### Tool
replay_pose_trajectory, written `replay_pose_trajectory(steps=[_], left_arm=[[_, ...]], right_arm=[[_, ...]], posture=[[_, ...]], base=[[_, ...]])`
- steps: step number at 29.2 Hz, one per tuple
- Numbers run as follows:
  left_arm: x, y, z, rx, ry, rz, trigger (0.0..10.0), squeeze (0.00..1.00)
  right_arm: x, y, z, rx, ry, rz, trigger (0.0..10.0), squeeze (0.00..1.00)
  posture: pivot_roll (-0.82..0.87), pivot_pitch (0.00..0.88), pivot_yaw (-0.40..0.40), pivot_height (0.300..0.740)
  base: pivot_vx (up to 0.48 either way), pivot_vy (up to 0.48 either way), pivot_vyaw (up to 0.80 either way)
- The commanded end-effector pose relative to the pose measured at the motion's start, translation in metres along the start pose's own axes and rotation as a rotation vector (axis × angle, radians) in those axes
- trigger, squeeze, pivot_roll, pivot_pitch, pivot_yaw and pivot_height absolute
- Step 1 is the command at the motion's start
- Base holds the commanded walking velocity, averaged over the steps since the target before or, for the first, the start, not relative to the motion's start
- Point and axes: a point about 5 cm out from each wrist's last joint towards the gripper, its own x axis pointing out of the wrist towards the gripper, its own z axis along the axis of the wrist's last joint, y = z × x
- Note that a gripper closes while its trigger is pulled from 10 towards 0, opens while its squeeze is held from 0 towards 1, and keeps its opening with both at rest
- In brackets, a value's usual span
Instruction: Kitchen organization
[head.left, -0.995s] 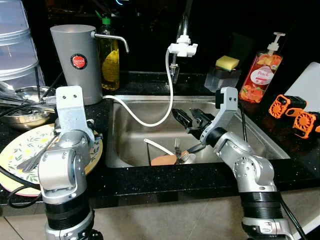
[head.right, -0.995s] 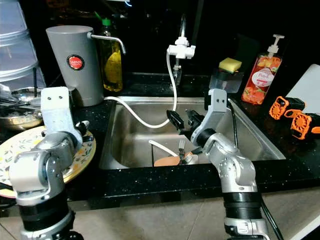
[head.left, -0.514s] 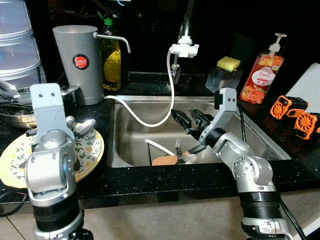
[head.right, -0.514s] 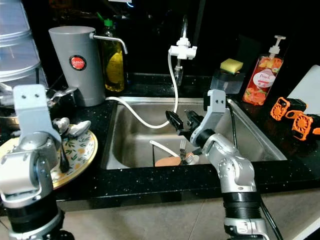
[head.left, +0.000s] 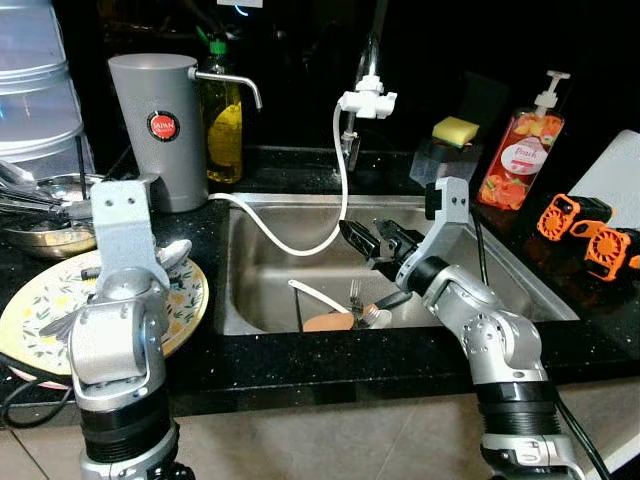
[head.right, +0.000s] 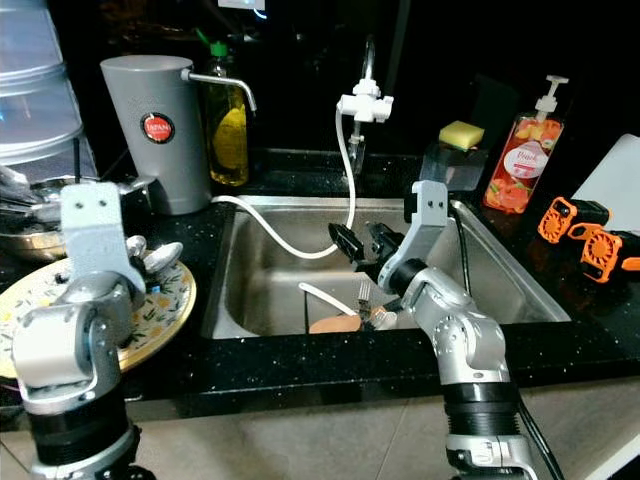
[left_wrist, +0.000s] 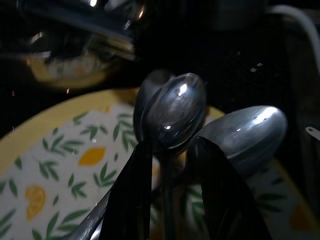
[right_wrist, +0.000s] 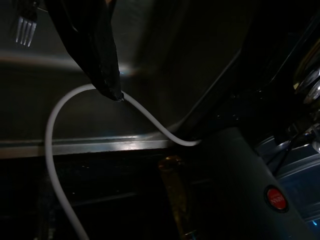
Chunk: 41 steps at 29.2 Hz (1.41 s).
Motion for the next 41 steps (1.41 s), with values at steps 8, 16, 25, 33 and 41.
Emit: replay_pose_trajectory(steps=[8, 16, 25, 33, 41], left_arm=[[-0.006, 0.002, -0.009, -0.015, 0.049, -0.038, 10.0, 0.00], [-0.012, 0.003, -0.028, -0.005, 0.115, -0.023, 10.0, 0.00], [-0.008, 0.007, -0.048, -0.030, 0.218, 0.016, 4.0, 0.00], [-0.007, 0.005, -0.053, -0.053, 0.238, 0.001, 0.0, 0.00], [-0.006, 0.004, -0.036, -0.018, 0.114, -0.020, 7.9, 0.00]], right_arm=[[-0.004, -0.003, 0.001, -0.008, -0.006, -0.013, 10.0, 0.00], [-0.001, -0.002, 0.000, -0.006, 0.002, -0.006, 10.0, 0.00], [0.002, 0.000, -0.001, -0.005, 0.011, 0.006, 10.0, 0.00], [0.001, -0.001, 0.000, -0.010, 0.015, 0.008, 10.0, 0.00], [0.002, -0.001, 0.001, -0.013, 0.015, 0.011, 10.0, 0.00]], posture=[[0.19, 0.067, -0.045, 0.740], [0.20, 0.071, -0.056, 0.740], [0.20, 0.072, -0.067, 0.740], [0.19, 0.069, -0.066, 0.740], [0.19, 0.061, -0.067, 0.740]], base=[[0.000, 0.000, 0.00], [0.000, 0.000, 0.00], [0.000, 0.000, 0.00], [0.000, 0.000, 0.00], [0.000, 0.000, 0.00]])
